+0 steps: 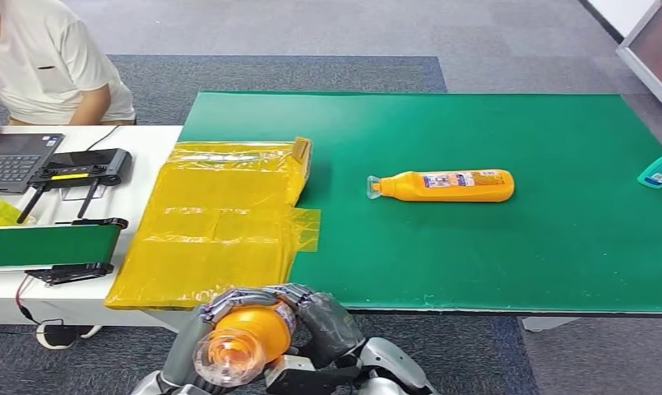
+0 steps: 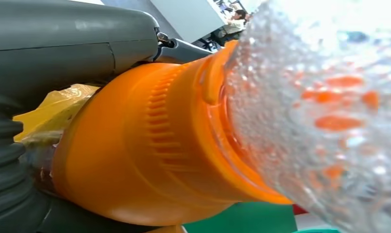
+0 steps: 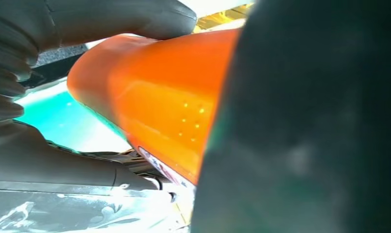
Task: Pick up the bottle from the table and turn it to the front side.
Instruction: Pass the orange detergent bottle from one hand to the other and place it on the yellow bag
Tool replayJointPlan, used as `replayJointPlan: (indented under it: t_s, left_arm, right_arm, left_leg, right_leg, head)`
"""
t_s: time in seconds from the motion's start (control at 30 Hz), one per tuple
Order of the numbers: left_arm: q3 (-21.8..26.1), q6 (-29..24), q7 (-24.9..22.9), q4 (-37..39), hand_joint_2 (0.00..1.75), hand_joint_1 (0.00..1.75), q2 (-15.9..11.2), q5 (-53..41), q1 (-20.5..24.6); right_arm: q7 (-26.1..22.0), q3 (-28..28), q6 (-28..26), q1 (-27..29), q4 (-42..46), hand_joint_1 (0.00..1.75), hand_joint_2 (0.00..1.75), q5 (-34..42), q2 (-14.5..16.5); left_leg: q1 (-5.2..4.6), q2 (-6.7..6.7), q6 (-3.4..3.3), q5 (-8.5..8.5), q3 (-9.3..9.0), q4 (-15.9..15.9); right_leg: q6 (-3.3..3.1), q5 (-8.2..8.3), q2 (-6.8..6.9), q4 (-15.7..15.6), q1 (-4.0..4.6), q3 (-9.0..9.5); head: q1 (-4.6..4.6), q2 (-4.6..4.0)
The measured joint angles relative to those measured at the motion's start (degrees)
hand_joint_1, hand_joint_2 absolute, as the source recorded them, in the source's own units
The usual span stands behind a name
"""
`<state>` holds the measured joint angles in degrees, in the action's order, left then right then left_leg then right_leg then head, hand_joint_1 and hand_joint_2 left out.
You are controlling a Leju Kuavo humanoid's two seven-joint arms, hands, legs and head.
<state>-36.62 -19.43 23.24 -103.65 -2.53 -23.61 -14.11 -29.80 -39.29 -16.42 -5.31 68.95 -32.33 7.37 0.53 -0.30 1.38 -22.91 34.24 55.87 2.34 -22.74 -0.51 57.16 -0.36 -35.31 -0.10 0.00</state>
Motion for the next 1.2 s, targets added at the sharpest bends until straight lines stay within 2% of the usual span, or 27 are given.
replayJointPlan:
  t_s: [0.07, 0.2, 0.37, 0.47, 0.6, 0.73, 0.87, 1.0, 1.2]
  left_arm:
    - [-0.04, 0.15, -0.01, 0.04, 1.75, 1.75, -0.05, 1.04, 0.25]
    - [-0.08, 0.38, 0.09, 0.05, 1.75, 1.75, 0.02, 2.94, 0.97]
    - [0.44, 0.92, 1.04, -0.16, 1.75, 1.75, 0.03, 6.36, 0.87]
    - [2.54, 0.62, 2.09, -1.8, 1.75, 1.75, 0.33, 5.33, -0.18]
    - [7.85, -3.07, 0.66, -4.88, 1.75, 1.75, 1.23, -6.7, -1.97]
    - [15.31, -8.61, -4.68, -5.06, 1.75, 1.75, 2.22, -19.79, -1.72]
    - [23.11, -9.57, -5.58, -2.68, 1.75, 1.75, 2.65, -23.71, 0.8]
    - [28.71, -9.08, -6.09, 0.76, 1.75, 1.75, 2.56, -26.95, 4.19]
    - [31.81, -1.87, -4.23, 7.9, 1.75, 1.75, 0.71, -25.73, 11.99]
  right_arm:
    - [0.52, 0.11, -0.6, 0.22, 0.88, 1.75, 1.75, -0.66, 0.0]
    - [2.22, 0.48, -1.22, 0.65, 3.22, 0.0, 1.75, -2.01, -0.07]
    - [3.21, 1.34, -1.44, 1.29, 5.11, 0.0, 1.75, -1.76, -0.2]
    - [3.41, 1.9, -1.31, 1.66, 5.96, 0.0, 1.75, -0.89, -0.2]
    - [3.85, 2.98, -1.08, 2.45, 7.08, 0.0, 1.75, -0.27, -0.18]
    - [3.8, 3.9, 0.08, 2.96, 7.61, 0.0, 1.75, -0.26, -0.08]
    - [3.61, 4.35, 1.26, 3.1, 7.62, 0.0, 1.75, -0.24, 0.08]
    - [2.92, 4.54, 2.45, 3.12, 7.4, 0.0, 1.75, 0.09, 0.14]
    - [1.2, 4.58, 5.31, 3.0, 7.14, 0.0, 1.75, 0.55, 0.23]
  left_leg:
    - [0.0, 0.0, 0.0, 0.0, 0.0, 0.0]
    - [0.0, 0.0, 0.0, 0.0, 0.0, 0.0]
    - [0.0, 0.0, 0.0, 0.0, 0.01, 0.0]
    - [0.0, 0.0, 0.0, 0.0, 0.0, 0.0]
    - [0.0, 0.01, 0.0, -0.01, 0.0, 0.0]
    - [0.01, 0.01, 0.02, 0.01, -0.01, 0.0]
    - [0.01, 0.0, 0.05, 0.08, -0.01, 0.0]
    - [0.01, 0.0, 0.05, 0.1, -0.01, 0.0]
    - [0.01, -0.01, 0.05, 0.17, 0.0, 0.0]
  right_leg:
    - [0.0, 0.0, 0.0, 0.0, 0.0, 0.0]
    - [0.0, 0.0, 0.0, 0.0, 0.0, 0.01]
    - [0.0, 0.0, 0.0, 0.0, 0.0, 0.02]
    - [0.0, 0.0, -0.01, 0.0, 0.0, 0.01]
    - [0.0, -0.01, 0.0, 0.0, 0.0, 0.0]
    - [-0.02, 0.0, 0.0, 0.0, 0.02, -0.01]
    - [-0.07, 0.05, 0.0, 0.01, 0.02, 0.0]
    - [-0.09, 0.07, 0.01, 0.01, 0.03, -0.01]
    - [-0.07, 0.12, 0.02, 0.01, 0.02, -0.01]
  head:
    - [-0.01, 0.0]
    - [-0.01, 0.0]
    - [0.0, 0.0]
    - [0.0, 0.0]
    - [0.01, 0.0]
    - [0.0, 0.0]
    - [0.0, 0.0]
    - [0.01, 0.0]
    - [-0.01, 0.0]
